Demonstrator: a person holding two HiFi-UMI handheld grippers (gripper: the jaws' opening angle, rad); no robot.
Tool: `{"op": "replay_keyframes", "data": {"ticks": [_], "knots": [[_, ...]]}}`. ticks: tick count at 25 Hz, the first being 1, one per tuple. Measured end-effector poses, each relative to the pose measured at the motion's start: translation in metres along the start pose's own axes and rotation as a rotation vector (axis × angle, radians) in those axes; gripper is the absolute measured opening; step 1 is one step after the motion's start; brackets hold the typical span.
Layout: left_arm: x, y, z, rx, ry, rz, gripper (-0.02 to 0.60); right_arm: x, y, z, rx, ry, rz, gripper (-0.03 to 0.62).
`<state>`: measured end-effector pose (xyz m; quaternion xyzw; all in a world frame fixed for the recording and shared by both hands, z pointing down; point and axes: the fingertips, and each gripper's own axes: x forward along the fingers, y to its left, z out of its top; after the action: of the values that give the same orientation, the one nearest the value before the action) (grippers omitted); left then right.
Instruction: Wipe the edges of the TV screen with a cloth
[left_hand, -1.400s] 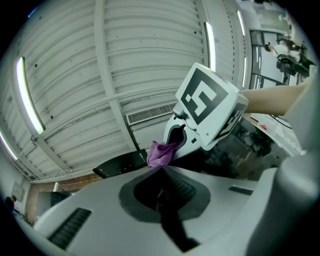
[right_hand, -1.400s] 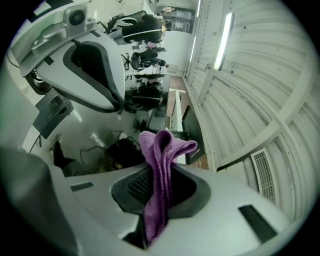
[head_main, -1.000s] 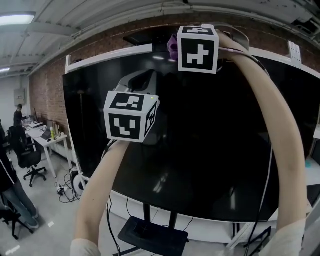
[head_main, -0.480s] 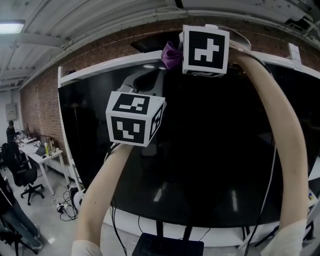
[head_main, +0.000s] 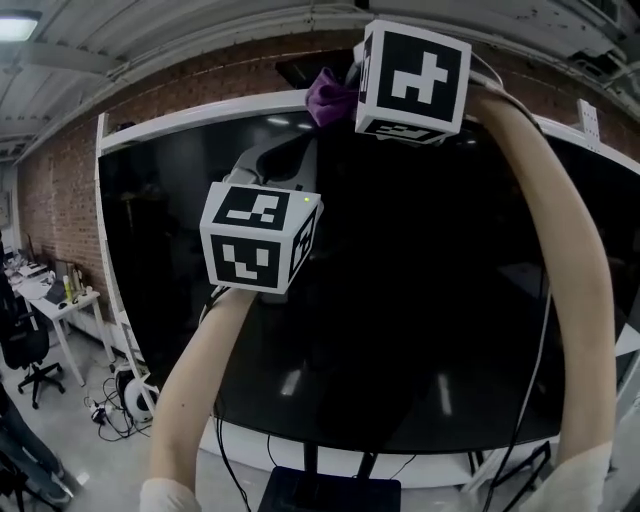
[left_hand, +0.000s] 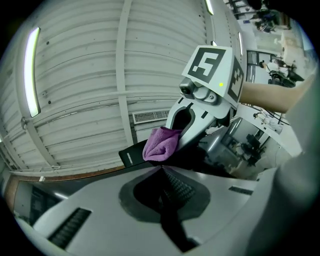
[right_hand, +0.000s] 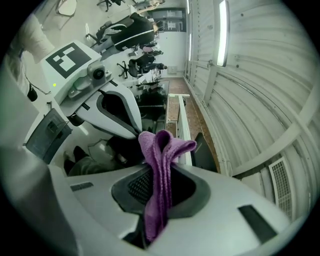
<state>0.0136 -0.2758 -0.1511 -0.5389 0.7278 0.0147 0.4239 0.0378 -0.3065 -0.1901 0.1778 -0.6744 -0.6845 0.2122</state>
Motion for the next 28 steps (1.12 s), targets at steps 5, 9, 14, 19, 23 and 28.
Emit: {"op": "replay_keyframes", "data": {"ticks": [5,9,14,19,23,28], "knots": [[-0.004,0.027,0.0,-0.014,-0.024,0.003,0.015,0.018,-0.005,0.026,0.006,0.02,-0.018,0.051],[-0.018,0.059,-0.01,-0.037,-0.028,-0.021,0.015,0.038,-0.007,0.061,0.029,0.045,-0.036,0.051],[-0.031,0.1,-0.018,0.002,-0.014,-0.056,0.015,0.062,-0.001,0.119,0.012,0.027,-0.027,0.051],[-0.051,0.154,-0.023,-0.041,-0.023,-0.085,0.015,0.086,0.001,0.166,0.017,0.072,0.001,0.051],[-0.073,0.197,-0.046,-0.04,0.0,-0.1,0.015,0.111,0.004,0.204,0.03,0.108,0.018,0.051],[-0.107,0.266,-0.075,-0.045,0.026,-0.072,0.015,0.145,0.0,0.254,0.033,0.143,0.031,0.052]]}}
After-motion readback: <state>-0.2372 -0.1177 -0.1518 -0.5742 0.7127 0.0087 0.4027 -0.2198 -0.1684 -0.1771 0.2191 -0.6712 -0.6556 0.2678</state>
